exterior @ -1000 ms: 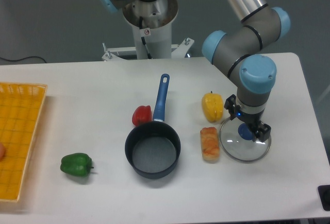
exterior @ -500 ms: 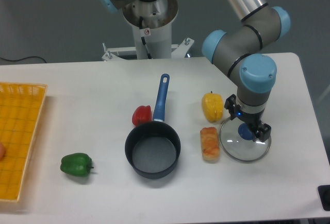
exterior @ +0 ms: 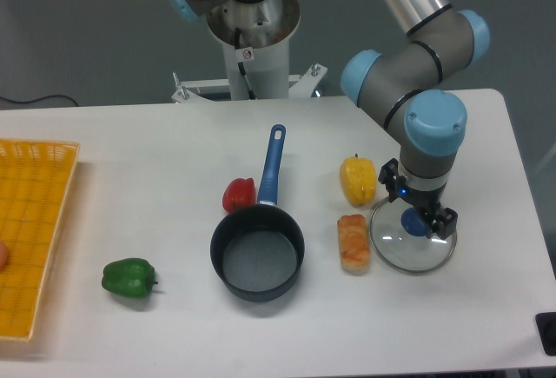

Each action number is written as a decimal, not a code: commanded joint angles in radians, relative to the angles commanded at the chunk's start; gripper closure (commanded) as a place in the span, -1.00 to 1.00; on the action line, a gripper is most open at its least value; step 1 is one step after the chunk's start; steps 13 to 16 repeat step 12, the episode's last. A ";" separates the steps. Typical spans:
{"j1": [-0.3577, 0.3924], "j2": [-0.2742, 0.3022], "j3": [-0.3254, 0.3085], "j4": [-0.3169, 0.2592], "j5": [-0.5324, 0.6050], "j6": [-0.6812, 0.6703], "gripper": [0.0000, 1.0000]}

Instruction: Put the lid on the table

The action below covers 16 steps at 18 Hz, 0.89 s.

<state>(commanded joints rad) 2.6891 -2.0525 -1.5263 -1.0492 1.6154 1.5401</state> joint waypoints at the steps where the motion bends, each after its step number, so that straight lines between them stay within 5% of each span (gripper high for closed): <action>1: 0.002 0.002 -0.002 0.000 -0.020 -0.002 -1.00; 16: 0.003 0.005 -0.003 -0.002 -0.031 -0.009 -1.00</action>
